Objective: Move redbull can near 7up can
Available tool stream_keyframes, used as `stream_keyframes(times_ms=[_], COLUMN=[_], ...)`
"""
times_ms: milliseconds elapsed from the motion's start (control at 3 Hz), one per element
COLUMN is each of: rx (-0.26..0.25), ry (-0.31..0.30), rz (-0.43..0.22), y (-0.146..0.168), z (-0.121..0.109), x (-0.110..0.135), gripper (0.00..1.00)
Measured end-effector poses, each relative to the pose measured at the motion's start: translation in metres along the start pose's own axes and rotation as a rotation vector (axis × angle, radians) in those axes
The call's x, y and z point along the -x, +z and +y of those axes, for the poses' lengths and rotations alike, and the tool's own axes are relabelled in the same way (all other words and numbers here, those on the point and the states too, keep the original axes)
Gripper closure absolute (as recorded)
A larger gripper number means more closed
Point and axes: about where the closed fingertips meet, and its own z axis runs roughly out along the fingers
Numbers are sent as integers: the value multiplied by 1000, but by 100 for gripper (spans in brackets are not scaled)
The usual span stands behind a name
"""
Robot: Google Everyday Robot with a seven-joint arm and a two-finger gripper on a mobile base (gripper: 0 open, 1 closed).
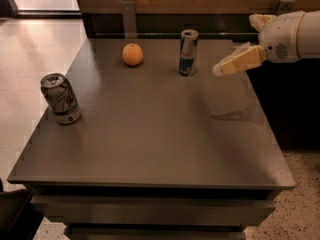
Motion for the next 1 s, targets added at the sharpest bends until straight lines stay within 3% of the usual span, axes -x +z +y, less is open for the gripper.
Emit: stream_keyframes(times_ms=[333,667,1000], rx=[17,17,30], ry=[32,32,57], rz=[-42,-42,-68], y=[21,21,42], z=[-15,-15,-22], x=[5,5,1], gripper=[0,0,0])
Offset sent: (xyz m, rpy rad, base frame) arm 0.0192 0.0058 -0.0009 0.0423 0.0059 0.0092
